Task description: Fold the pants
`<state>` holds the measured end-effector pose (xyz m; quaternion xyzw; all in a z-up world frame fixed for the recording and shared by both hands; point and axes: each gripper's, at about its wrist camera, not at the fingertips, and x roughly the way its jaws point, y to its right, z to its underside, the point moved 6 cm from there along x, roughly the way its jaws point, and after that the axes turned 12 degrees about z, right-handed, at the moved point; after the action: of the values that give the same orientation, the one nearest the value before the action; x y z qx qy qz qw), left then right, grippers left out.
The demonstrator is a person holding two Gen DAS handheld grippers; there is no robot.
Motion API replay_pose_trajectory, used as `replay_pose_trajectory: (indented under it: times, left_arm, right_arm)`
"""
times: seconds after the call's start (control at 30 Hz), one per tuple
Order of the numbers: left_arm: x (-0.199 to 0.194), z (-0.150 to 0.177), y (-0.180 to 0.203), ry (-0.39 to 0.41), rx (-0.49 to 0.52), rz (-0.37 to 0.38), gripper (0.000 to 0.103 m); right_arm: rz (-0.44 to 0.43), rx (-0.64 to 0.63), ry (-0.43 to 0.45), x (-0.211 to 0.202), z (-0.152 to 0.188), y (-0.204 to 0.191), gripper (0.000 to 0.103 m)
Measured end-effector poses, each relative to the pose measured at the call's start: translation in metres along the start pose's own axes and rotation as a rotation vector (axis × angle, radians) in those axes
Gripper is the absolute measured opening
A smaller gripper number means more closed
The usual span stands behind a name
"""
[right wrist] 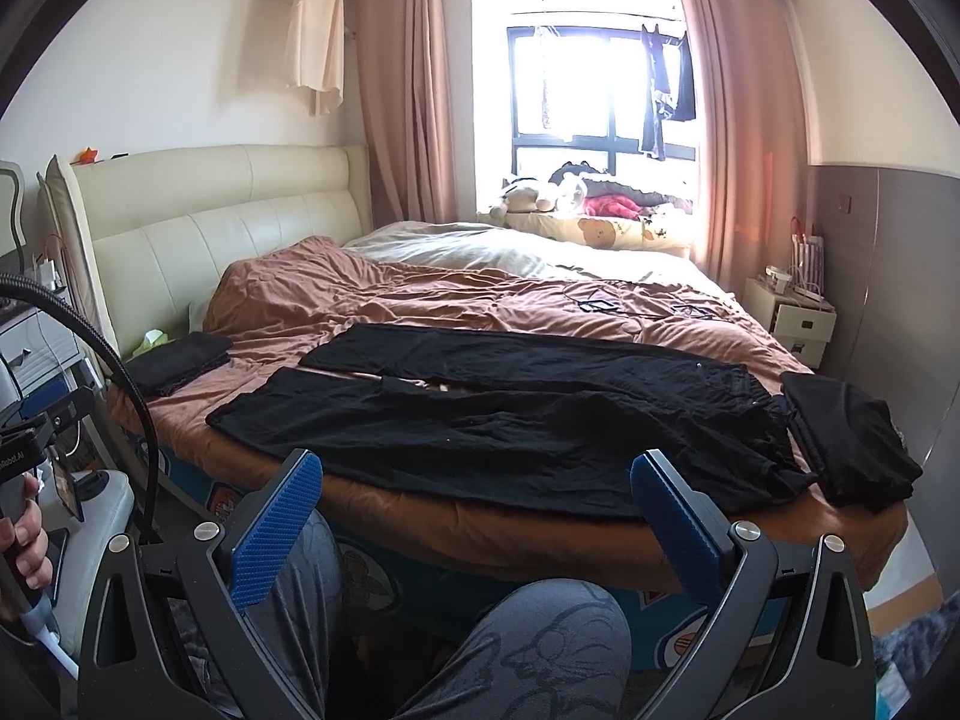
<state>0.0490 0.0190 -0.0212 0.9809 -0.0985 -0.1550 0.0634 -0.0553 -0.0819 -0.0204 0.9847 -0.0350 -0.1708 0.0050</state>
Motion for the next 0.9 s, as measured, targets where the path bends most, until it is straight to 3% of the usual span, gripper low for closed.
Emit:
replay_pose_trajectory:
  times: [0.5,0.9]
  left_arm:
    - [-0.001,-0.008,-0.022,-0.01,0.009,-0.009,0.103]
    - [0.042,-0.012,-0.04,-0.04,-0.014,-0.001,0.103]
  right_arm:
    - [-0.009,0.034,-0.009,0.015,-0.005,-0.007,0.103]
    - [0.045,0.059,-0.049,0.055,-0.012,0.003,0.103]
